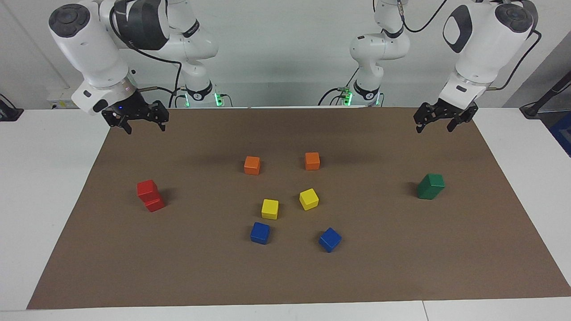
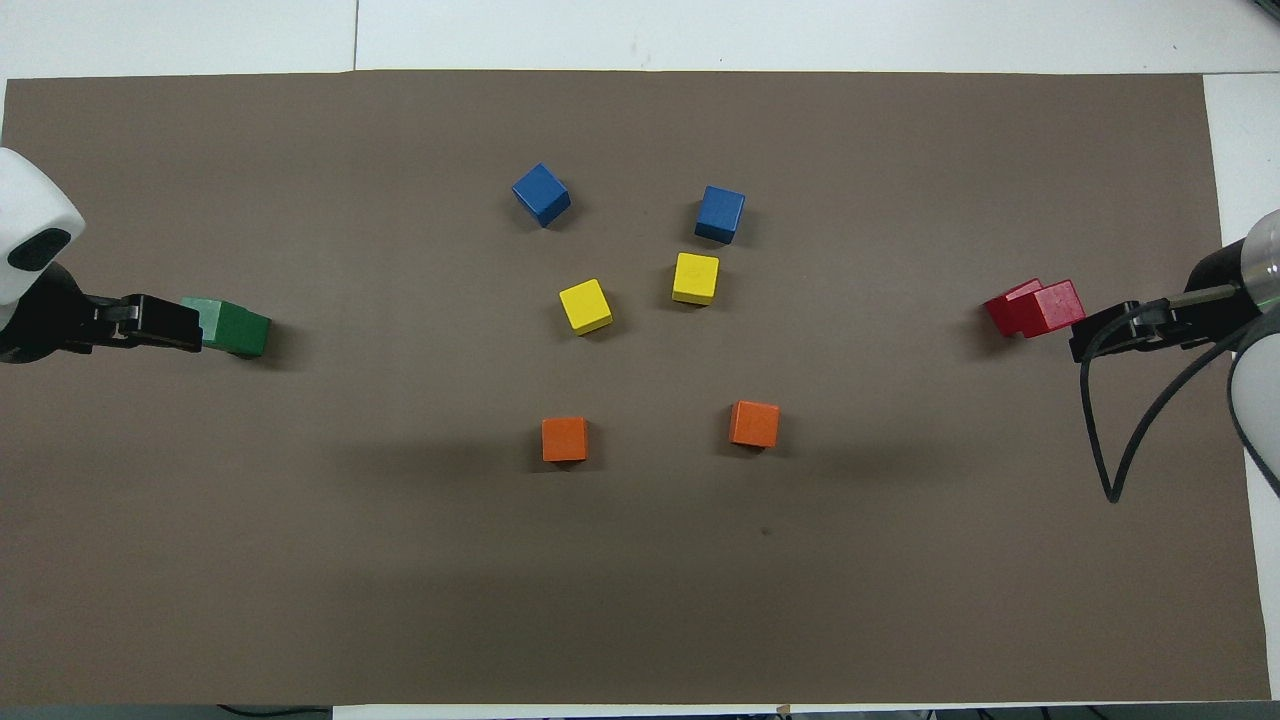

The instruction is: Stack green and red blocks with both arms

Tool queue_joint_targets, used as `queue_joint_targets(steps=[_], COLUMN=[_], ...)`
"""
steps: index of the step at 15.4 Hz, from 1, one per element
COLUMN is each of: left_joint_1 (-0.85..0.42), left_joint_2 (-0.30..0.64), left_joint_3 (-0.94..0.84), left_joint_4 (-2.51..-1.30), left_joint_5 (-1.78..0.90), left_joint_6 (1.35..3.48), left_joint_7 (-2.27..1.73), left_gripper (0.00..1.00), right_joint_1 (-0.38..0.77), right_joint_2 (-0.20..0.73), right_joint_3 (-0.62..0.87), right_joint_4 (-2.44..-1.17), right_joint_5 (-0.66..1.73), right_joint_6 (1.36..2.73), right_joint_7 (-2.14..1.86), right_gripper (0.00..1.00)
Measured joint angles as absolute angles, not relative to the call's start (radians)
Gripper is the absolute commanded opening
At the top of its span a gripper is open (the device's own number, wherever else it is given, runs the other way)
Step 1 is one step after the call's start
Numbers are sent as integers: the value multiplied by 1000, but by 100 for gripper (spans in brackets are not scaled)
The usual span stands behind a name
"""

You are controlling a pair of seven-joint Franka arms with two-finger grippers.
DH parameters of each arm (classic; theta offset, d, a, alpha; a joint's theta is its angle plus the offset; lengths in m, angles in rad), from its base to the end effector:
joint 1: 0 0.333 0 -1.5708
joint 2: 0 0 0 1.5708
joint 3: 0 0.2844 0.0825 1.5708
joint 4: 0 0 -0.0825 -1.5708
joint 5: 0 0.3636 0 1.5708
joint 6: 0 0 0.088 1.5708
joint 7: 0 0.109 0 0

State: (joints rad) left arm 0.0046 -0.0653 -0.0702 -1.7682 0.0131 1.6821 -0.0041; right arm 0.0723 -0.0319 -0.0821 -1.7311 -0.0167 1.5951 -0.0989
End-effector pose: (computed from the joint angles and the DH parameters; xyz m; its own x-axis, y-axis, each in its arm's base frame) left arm 0.5197 -0.0337 0.5452 0.9978 -0.0627 -0.0209 -0.0630 -0.9979 -0.0177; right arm 0.5207 -0.0074 0.5375 0.9904 0.0897 -0.1049 0.0906 -0.9959 0.0036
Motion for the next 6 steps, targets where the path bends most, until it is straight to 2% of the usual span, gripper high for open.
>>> queue_joint_targets(steps=[6], left_joint_1=[5], left_joint_2=[-65], left_joint_3=[-65], left_joint_4=[-1768], left_joint_5=[12], left_joint_6=[1682], left_joint_7=[-14], left_gripper=[100], right_joint_1=[74], right_joint_2=[-33], right_joint_3=[-82], right_joint_4=[-1731], right_joint_5=[-17], right_joint_6=[1595], right_joint_7=[-99], right_gripper=[100])
